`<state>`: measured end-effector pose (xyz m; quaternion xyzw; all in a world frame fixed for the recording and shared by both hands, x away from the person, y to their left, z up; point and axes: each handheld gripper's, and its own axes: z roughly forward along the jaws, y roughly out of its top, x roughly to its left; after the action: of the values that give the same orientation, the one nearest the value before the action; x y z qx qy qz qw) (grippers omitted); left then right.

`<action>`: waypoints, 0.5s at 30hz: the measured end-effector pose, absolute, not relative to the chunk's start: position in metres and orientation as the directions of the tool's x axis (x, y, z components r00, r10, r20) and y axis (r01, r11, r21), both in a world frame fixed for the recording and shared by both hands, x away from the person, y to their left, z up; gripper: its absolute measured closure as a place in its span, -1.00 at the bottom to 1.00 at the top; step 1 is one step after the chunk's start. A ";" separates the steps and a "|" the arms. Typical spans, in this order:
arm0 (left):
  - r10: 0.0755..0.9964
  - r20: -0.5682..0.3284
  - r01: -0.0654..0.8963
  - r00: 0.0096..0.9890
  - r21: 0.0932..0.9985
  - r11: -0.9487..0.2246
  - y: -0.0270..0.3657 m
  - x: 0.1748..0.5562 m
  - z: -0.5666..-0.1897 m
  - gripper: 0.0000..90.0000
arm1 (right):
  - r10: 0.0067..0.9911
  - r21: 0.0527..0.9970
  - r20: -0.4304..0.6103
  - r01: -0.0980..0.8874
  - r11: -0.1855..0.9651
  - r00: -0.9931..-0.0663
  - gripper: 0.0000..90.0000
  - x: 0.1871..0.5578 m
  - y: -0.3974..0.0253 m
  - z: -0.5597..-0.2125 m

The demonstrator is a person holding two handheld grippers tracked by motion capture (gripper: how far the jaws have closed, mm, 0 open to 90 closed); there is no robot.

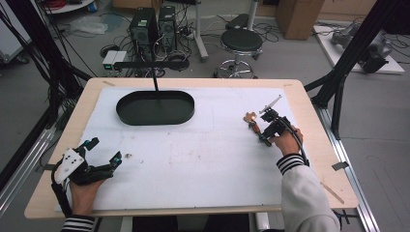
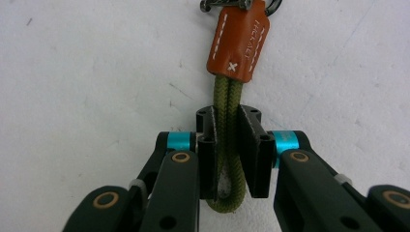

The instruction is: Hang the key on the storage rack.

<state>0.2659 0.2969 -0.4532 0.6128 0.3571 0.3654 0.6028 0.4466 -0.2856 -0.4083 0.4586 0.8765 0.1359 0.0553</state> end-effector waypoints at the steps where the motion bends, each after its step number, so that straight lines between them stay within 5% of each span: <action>1: 0.878 0.018 -0.003 0.478 1.000 -0.019 0.297 0.266 -0.453 -0.91 | 0.819 0.290 0.031 0.789 0.542 -0.574 0.75 0.446 -0.286 -0.408; 15: 0.877 0.014 -0.005 0.481 1.000 -0.013 0.297 0.266 -0.453 -0.91 | 0.795 0.350 0.070 0.761 0.546 -0.602 0.76 0.443 -0.287 -0.400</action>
<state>0.2658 0.2972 -0.4533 0.6114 0.3563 0.3641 0.6055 0.4430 -0.2867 -0.4000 0.4433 0.8778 0.1748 0.0486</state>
